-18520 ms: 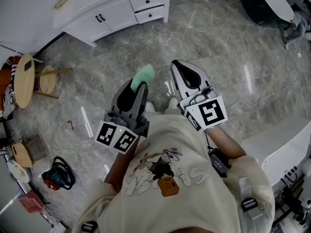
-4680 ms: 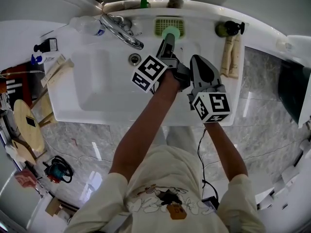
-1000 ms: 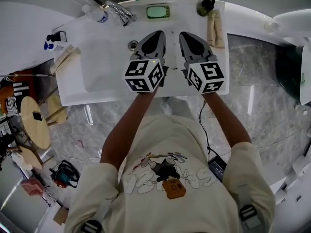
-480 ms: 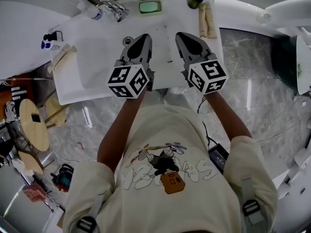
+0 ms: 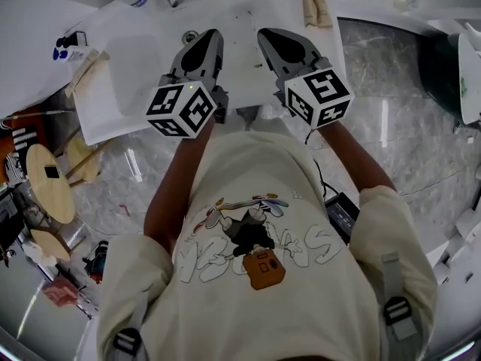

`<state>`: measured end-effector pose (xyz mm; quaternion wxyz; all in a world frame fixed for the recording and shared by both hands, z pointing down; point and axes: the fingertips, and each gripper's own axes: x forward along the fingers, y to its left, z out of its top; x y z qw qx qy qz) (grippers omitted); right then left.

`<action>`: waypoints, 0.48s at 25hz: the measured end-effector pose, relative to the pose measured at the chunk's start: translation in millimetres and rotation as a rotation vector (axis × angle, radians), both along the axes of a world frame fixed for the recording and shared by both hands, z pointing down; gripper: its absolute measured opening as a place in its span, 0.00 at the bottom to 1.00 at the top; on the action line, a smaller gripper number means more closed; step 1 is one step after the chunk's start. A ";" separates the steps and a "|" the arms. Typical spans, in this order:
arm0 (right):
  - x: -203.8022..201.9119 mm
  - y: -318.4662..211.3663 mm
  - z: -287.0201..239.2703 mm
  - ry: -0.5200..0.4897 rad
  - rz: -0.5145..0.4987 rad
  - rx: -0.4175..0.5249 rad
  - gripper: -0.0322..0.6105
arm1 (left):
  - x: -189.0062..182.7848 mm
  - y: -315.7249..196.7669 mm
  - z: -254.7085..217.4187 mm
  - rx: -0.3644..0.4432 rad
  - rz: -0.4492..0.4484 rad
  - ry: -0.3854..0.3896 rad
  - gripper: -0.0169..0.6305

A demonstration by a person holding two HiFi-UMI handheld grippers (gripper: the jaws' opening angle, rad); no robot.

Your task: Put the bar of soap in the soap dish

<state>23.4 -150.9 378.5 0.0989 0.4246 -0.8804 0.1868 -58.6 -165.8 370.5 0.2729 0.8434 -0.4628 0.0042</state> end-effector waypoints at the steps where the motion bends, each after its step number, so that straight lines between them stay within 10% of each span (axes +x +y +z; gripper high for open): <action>1: -1.4 4.7 -0.8 0.005 -0.008 0.000 0.06 | -0.2 5.1 0.5 -0.002 0.004 0.005 0.04; 12: -10.7 49.0 -9.7 0.009 -0.053 -0.019 0.06 | -6.5 48.8 12.5 -0.070 0.018 0.051 0.04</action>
